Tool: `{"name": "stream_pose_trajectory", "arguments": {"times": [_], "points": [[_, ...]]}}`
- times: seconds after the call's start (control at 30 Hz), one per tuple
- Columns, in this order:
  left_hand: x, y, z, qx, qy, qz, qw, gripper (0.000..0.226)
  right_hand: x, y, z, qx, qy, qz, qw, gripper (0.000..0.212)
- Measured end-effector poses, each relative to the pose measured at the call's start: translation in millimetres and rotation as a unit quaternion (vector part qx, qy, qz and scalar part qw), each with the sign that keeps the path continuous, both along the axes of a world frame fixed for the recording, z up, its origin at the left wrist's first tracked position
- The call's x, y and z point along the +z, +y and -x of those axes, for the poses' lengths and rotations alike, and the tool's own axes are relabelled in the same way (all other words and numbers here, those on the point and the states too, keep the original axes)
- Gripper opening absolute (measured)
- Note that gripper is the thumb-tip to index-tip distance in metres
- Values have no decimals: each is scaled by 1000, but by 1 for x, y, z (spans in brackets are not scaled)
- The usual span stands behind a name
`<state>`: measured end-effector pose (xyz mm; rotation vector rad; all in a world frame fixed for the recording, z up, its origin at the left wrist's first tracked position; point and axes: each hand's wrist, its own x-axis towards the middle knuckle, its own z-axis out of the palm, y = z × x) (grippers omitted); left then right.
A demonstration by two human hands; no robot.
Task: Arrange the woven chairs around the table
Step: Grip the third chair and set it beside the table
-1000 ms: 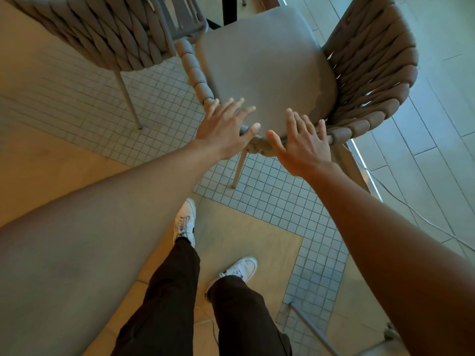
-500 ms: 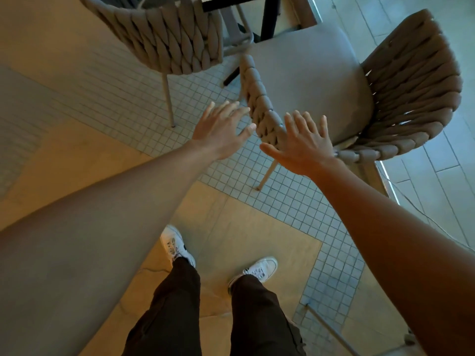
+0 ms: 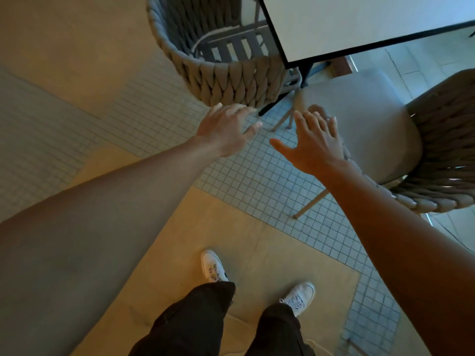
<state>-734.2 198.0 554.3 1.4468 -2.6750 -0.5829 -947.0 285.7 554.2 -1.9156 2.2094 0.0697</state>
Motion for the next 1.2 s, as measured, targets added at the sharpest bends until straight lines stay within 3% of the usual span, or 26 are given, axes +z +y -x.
{"name": "stream_pose_trajectory", "arguments": {"times": [0.5,1.2], "points": [[19,-113,-114,17,-19,27,999,61,12,-145,-111,39,-17,7,999,108],[20,-365,-160,19,-43,38,998,65,3,-400,-164,91,-13,-17,996,110]]}}
